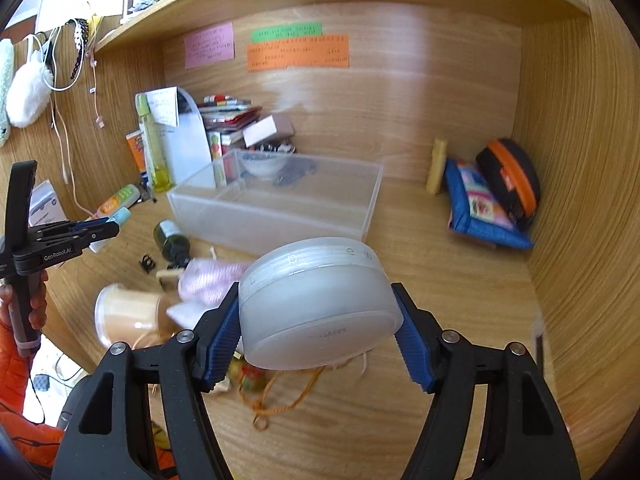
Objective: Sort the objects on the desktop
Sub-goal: 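Carry the tube and white container into the clear box and open both grippers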
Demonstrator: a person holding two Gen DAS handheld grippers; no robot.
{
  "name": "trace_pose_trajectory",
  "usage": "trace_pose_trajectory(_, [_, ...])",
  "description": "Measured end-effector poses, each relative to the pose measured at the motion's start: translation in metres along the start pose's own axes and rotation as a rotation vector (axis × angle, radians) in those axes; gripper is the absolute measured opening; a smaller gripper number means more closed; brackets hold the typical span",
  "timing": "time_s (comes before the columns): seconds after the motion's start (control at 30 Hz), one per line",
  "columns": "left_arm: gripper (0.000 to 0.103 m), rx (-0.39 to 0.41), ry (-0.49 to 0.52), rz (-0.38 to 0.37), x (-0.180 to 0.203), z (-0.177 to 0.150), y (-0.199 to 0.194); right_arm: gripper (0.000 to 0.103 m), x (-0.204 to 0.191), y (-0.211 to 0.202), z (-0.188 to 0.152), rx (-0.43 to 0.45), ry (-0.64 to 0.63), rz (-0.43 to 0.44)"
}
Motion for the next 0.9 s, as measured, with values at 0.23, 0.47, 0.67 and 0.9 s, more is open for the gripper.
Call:
trace_pose_trajectory(0.23, [0.023, 0.036, 0.004, -0.005, 0.001, 0.021, 0.007, 0.066, 0.004, 0.018, 0.024, 0.023, -0.034, 0.000])
trace_pose_trajectory(0.47, [0.023, 0.057, 0.010, -0.029, 0.003, 0.046, 0.021, 0.066, 0.006, 0.047, 0.044, 0.018, -0.052, 0.034])
trace_pose_trajectory(0.67, [0.023, 0.048, 0.033, -0.045, 0.009, 0.060, 0.041, 0.066, 0.009, 0.075, 0.059, 0.007, -0.057, 0.055])
trace_pose_trajectory(0.9, [0.023, 0.024, 0.041, -0.073, 0.015, 0.070, 0.067, 0.066, 0.013, 0.110, 0.069, -0.021, -0.057, 0.075])
Point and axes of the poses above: each gripper's, at about its wrist camera, not at the fingertips, and y roughly the way its jaws point, x to its right, z to its top, the point moved 2 cm from there along y, roughly the way its jaws point, and after that the axes turned 12 degrees about x, right-handed, at the moved point
